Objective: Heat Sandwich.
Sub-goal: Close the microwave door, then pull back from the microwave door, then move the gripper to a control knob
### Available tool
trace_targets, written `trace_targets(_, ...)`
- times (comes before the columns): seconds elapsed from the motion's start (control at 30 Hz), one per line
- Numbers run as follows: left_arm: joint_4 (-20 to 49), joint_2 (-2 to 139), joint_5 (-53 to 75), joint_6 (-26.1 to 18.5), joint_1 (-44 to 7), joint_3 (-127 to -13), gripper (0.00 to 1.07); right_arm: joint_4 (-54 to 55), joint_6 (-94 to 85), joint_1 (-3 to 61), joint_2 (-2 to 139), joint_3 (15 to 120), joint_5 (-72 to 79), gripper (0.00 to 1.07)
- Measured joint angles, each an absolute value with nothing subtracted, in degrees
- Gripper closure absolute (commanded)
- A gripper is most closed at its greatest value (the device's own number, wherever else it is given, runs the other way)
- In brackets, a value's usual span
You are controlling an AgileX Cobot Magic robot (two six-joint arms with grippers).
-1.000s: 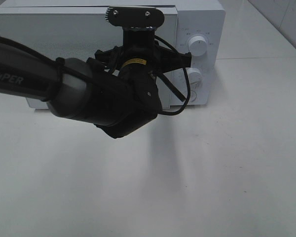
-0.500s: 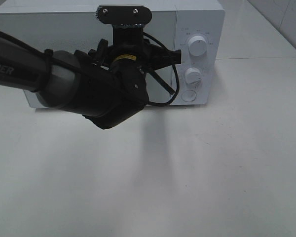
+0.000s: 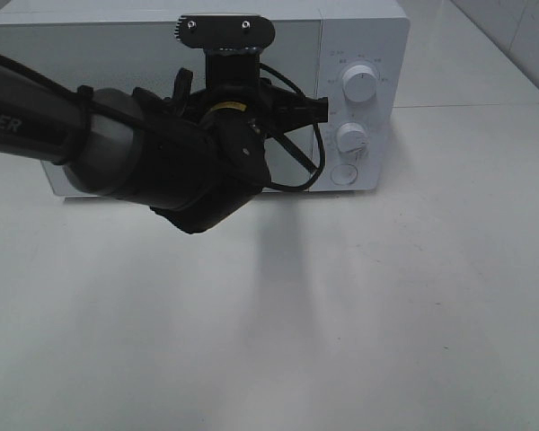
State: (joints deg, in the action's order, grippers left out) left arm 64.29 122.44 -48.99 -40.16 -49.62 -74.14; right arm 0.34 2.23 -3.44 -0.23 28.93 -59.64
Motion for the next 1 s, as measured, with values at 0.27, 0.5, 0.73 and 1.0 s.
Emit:
trace_targets(0.27,74.71,118.49,-46.75,-50.82,-50.08,-74.6,1.07,0.34,2.23,-3.44,-0.23,28.93,-59.64,0.59)
trace_targets(0.5,82.33,112.99,-37.36,-61.99,-50.25,-75.17,1.07,0.34,2.23,-3.44,-0.23,28.93,-59.64,0.6)
trace_targets(0.73,91.56,108.92,-19.77,-77.98,-50.36,-75.17,1.07,0.34,2.23,-3.44,-0.23,28.93,-59.64,0.6)
trace_targets(1.0,95.34,106.51,-3.09,-86.0,-50.36,-75.17,1.07,0.34,2.23,-3.44,-0.23,28.93,-59.64,0.6)
